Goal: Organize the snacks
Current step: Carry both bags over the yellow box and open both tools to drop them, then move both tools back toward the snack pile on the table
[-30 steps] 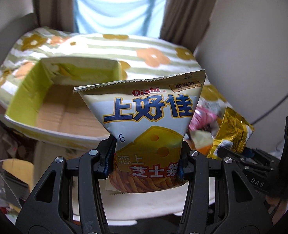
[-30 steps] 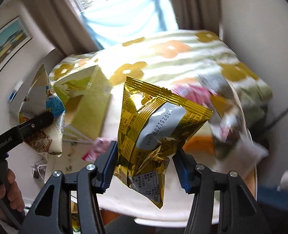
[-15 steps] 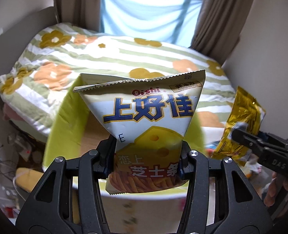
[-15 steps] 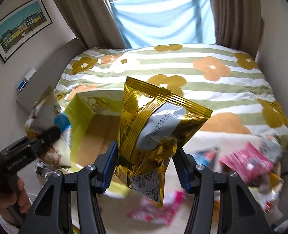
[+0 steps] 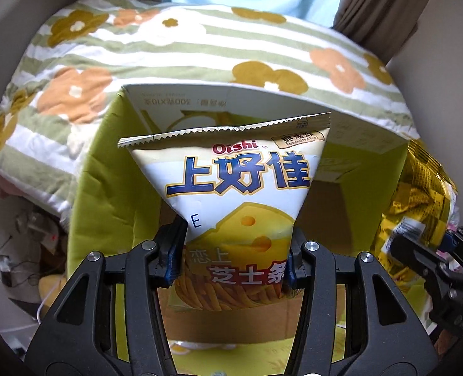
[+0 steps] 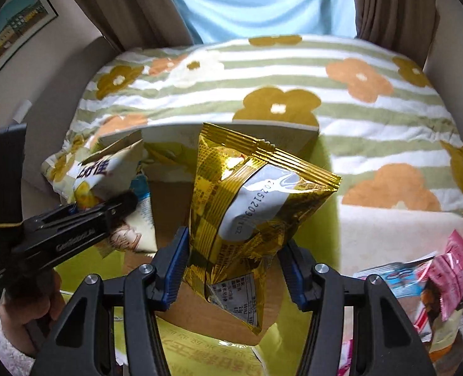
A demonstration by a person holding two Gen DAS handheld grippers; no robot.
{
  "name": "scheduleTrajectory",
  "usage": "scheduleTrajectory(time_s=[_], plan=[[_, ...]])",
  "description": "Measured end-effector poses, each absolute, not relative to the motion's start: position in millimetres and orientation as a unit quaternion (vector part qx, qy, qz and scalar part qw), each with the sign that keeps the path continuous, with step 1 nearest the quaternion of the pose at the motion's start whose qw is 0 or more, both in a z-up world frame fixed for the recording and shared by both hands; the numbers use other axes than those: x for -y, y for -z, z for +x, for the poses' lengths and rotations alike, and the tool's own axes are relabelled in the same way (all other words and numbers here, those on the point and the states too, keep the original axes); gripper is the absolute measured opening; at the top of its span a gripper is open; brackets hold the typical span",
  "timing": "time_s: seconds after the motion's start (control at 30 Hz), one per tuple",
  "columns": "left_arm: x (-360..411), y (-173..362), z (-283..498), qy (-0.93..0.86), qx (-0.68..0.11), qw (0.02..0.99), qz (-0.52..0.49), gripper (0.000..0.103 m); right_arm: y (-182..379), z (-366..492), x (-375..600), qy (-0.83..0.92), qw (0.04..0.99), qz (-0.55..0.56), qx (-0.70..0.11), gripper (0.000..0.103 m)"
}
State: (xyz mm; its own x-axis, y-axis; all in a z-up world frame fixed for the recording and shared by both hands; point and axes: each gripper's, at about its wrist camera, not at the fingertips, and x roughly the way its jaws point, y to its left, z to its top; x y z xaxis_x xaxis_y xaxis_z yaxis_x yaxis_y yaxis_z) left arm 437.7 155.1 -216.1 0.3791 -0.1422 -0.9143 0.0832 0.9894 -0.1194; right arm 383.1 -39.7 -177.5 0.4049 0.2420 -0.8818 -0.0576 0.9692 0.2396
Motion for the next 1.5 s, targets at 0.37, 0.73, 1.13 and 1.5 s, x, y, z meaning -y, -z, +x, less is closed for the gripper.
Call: scheduleTrajectory(time_s=[0.37, 0.73, 1.13, 1.5], plan=[[-166, 204, 442, 0.032, -0.541, 0.840, -0.022, 0.099, 190, 393, 36, -0.097, 0.825, 0.071, -0.553, 0.051], [-180, 176, 401, 0.015, -0.514, 0.857, -0.028, 0.099, 210, 409, 20, -0.123, 0.802, 0.013, -0.584, 0.061], [-188, 164, 356, 0.001, -0.504, 0.863, -0.038, 0.099, 194, 382, 28, -0.136, 0.827, 0.034, -0.544, 0.102], [-161, 129, 331, 0.051, -0.472, 0.879, -0.031, 0.099, 147, 343, 49, -0.112, 0.852, 0.055, -0.508, 0.102]])
